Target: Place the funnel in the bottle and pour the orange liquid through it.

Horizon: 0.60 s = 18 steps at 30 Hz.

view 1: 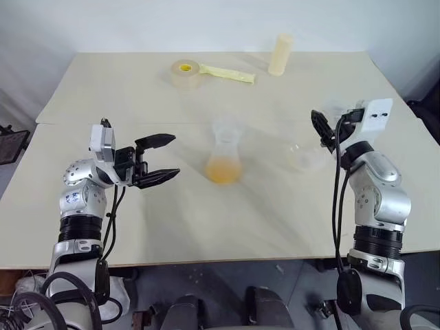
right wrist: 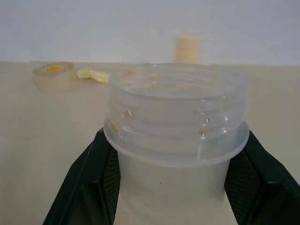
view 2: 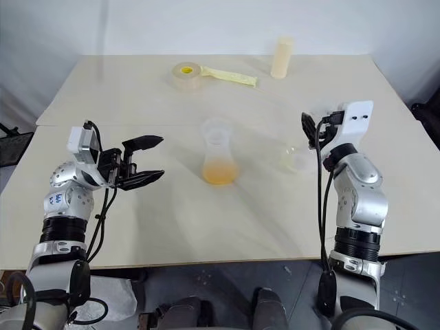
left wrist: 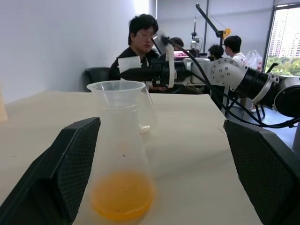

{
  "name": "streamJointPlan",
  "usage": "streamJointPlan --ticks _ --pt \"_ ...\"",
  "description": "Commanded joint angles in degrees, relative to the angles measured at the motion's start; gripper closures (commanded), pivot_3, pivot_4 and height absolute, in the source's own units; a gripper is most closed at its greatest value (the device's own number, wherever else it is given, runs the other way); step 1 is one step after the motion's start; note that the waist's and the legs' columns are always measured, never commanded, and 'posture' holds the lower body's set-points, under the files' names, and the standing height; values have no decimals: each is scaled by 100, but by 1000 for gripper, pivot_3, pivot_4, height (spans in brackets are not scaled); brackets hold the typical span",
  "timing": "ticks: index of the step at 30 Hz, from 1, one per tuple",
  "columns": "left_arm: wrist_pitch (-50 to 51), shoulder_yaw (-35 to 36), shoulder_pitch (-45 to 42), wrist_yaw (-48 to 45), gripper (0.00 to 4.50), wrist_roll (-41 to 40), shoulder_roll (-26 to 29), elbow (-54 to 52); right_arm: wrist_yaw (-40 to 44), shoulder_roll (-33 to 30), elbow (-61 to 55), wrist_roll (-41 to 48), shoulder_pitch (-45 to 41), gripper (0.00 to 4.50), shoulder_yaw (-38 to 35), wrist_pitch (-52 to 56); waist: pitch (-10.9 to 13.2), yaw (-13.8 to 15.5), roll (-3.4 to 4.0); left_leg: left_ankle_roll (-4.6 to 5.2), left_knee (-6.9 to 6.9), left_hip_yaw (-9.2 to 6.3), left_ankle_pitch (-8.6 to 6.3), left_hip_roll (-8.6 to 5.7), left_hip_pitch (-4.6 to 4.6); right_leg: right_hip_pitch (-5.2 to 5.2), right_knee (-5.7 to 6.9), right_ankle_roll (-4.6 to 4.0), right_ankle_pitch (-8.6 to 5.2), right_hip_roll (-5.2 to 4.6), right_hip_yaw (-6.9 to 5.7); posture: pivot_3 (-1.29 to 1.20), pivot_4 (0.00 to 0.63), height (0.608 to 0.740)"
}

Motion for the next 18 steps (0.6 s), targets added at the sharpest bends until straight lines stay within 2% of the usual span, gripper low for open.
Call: streamJointPlan --ticks 1,4,7,10,12,18 --pt "43 50 -61 -93 0 -67 87 -133 34 -119 -204 190 66 1036 15 -315 0 1 0 0 0 0 0 0 0 0 0 0 0 0 0 0 150 740" --pt "81 82 -20 -32 0 -67 117 -154 46 -119 -355 292 142 35 93 -357 0 16 0 0 1 -1 0 -1 0 0 0 0 0 -1 1 0 150 740" --pt "139 90 12 111 0 -9 162 -166 96 -170 -500 382 180 35 162 -379 0 16 0 0 1 -1 0 -1 0 0 0 0 0 -1 2 0 150 740" --pt "384 172 -74 1182 0 274 227 -121 246 -301 -722 554 106 35 172 -426 0 23 0 0 1 -3 0 0 0 0 0 0 0 -1 2 0 150 740" --pt "486 208 -129 1545 0 324 235 -90 360 -422 -830 669 51 35 183 -407 0 32 0 0 1 -5 0 0 0 0 1 0 0 -1 3 0 150 740" --pt "1013 68 72 1509 0 210 357 -496 756 -883 -991 944 -276 35 267 -383 0 30 0 0 1 -4 0 0 0 0 1 0 0 -1 1 0 150 740"
